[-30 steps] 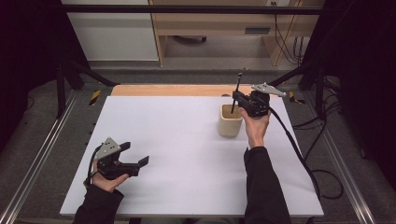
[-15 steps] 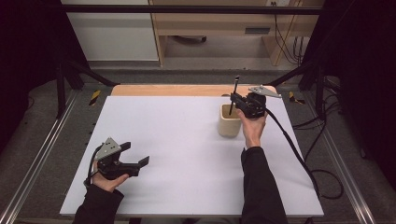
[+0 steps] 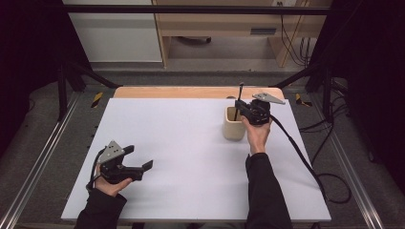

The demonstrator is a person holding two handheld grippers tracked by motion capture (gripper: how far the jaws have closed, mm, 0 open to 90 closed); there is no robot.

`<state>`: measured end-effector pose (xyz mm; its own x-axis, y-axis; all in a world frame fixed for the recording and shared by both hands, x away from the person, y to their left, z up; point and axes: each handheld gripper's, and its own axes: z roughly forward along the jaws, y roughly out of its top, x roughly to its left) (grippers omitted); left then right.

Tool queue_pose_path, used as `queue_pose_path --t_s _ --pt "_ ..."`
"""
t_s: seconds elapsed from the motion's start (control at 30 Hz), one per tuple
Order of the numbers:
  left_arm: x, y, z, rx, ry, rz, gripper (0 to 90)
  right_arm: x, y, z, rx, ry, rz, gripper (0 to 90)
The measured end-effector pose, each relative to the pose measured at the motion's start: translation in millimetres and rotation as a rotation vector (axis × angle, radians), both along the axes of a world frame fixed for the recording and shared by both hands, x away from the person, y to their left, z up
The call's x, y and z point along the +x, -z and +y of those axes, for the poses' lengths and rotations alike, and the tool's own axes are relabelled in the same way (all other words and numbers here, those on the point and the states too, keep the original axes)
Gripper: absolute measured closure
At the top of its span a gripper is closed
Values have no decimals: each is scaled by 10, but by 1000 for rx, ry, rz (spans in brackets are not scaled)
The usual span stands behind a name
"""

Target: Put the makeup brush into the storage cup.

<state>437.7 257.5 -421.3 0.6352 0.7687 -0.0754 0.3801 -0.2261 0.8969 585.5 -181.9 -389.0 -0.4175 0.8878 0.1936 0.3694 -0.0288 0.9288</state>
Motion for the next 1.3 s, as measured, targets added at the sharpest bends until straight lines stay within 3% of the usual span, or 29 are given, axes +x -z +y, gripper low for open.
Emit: queue_pose_path --t_s 0.9,1.17,1.3 --pt "9 11 -6 6 5 6 54 -47 236 61 -92 -8 47 834" --pt "12 13 -2 6 2 7 54 -99 197 56 -103 -10 38 783" --pt "12 13 0 4 -1 8 54 -181 125 33 -100 -20 12 757"
